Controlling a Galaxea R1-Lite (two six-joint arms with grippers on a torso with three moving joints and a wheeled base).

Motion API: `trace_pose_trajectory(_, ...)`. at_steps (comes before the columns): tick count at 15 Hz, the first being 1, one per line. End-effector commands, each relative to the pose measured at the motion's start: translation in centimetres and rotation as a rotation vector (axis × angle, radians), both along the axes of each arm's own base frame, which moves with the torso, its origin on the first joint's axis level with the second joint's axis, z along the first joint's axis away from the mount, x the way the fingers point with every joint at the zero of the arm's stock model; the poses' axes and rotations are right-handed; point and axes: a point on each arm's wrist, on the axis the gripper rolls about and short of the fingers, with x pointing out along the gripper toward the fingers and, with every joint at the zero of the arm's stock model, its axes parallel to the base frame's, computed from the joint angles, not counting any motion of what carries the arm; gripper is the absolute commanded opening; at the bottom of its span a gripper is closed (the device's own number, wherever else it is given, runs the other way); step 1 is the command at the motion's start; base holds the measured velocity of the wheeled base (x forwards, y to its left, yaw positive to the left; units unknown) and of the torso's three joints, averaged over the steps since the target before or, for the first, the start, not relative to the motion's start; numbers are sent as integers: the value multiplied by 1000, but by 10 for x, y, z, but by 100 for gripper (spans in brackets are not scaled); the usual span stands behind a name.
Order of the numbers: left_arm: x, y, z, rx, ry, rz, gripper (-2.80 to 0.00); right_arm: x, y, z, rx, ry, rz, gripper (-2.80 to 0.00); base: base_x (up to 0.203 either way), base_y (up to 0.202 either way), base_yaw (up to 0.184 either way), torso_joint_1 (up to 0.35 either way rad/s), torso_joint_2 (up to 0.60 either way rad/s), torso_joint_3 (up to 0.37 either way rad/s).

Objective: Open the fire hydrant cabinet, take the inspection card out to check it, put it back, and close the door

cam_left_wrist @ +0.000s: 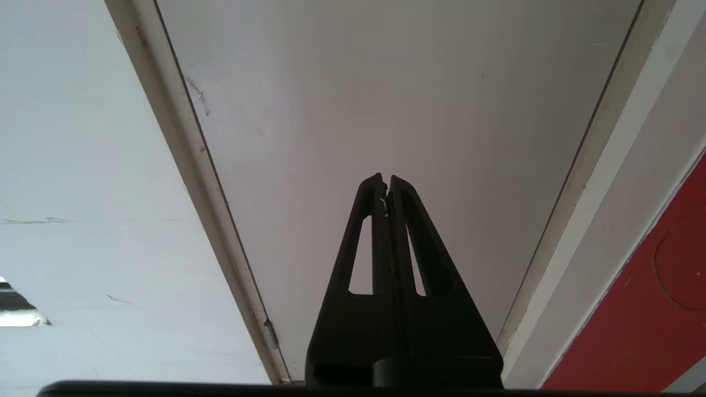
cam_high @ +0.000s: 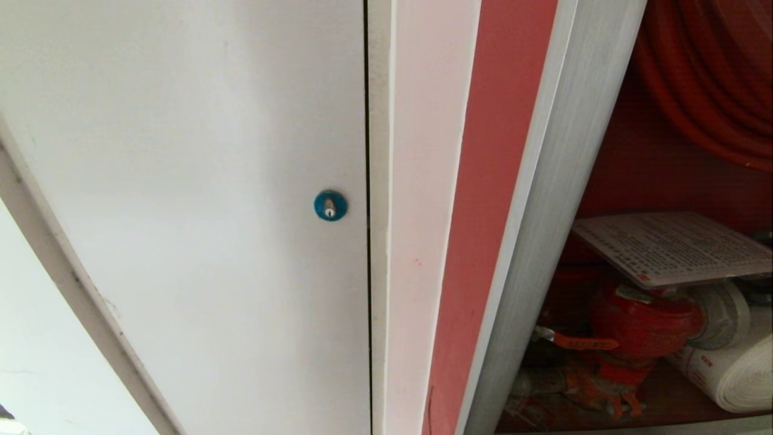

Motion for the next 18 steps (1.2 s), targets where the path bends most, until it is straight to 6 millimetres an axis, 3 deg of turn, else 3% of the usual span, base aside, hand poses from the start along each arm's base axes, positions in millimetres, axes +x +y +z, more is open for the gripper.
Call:
trace_pose_trajectory(1,1,0,-2,0,7,0,-280,-11,-8,1,18,-41,1,0,0,0,0,0,0,0)
trace_pose_trajectory(3,1,0,-2,0,7,0,-280,-13,-10,2,26,-52,-1,-7,0,0,0,0,0,0)
trace_pose_trajectory(4,1,0,-2,0,7,0,-280,-14,-10,3,28,-56,-1,-280,0,0,0,0,0,0)
trace_pose_trajectory(18,0,0,-2,0,5,0,-280,-22,-16,15,77,-115,-23,-280,0,0,0,0,0,0)
